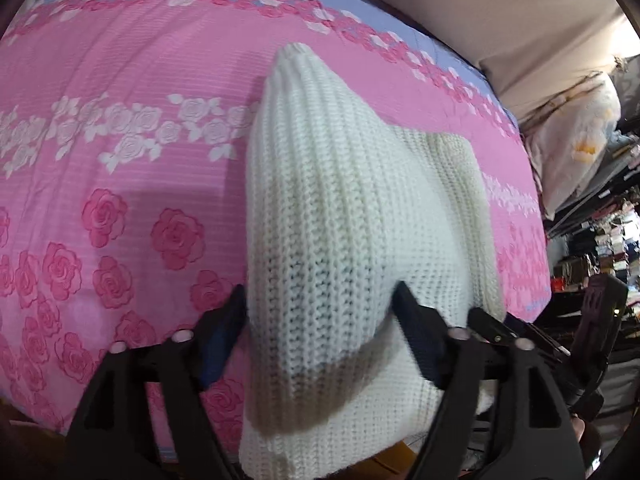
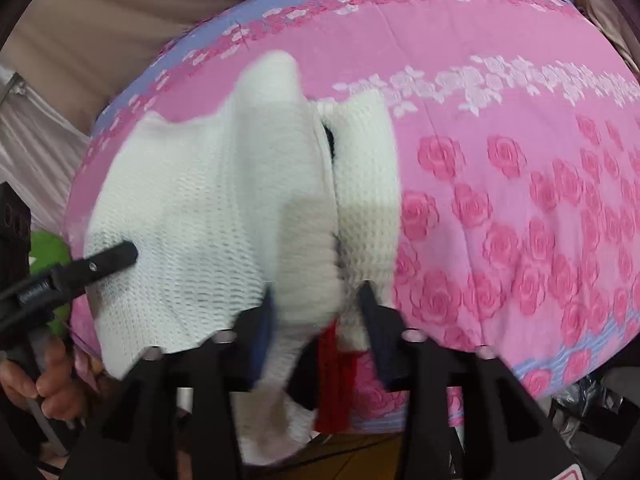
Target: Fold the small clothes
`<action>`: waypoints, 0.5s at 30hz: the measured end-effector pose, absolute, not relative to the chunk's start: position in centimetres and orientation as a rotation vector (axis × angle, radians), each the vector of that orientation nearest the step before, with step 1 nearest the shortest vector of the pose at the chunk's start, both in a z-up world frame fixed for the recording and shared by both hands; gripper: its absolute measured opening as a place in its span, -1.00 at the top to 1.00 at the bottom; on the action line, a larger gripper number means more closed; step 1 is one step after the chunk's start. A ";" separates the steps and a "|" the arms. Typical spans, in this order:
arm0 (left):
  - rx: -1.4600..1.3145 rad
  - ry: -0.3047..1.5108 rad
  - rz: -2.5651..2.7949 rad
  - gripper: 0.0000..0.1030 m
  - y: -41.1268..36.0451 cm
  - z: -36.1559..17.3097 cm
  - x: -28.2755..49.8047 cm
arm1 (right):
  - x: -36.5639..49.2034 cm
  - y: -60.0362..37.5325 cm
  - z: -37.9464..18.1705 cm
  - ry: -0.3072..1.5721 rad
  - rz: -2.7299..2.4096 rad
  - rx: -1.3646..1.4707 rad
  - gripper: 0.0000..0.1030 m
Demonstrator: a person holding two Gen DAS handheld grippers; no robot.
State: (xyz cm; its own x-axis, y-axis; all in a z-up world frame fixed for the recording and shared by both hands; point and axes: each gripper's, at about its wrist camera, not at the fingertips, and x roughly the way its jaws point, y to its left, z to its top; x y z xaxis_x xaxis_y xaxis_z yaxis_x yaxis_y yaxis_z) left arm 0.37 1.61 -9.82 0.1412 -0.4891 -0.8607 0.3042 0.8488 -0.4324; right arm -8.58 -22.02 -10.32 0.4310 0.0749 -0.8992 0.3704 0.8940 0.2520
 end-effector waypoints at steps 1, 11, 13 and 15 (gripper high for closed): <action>-0.179 1.318 -0.564 -0.73 1.7 -10.2 0.7 | -8.5 -22.0 -10.3 1.115 -0.204 0.439 -0.21; -0.411 1.312 -0.714 0.26 3.2 -8.4 3.0 | -6.2 -24.8 -11.4 1.062 -0.006 0.820 0.35; -0.425 1.228 -0.727 0.26 4.2 -4.4 2.9 | -5.7 -23.7 -7.1 0.966 0.043 0.747 0.42; -0.413 1.142 -0.743 0.23 5.4 -0.8 3.1 | -5.3 -22.5 -1.9 0.854 0.086 0.672 0.44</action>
State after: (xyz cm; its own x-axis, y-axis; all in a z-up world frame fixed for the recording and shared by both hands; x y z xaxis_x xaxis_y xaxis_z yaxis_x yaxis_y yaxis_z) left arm 3.15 5.35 -0.81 0.2183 -0.7149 -0.6643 0.3175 0.6957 -0.6443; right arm -5.28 -22.46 -1.90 0.6669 0.3298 -0.6682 0.1893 0.7923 0.5800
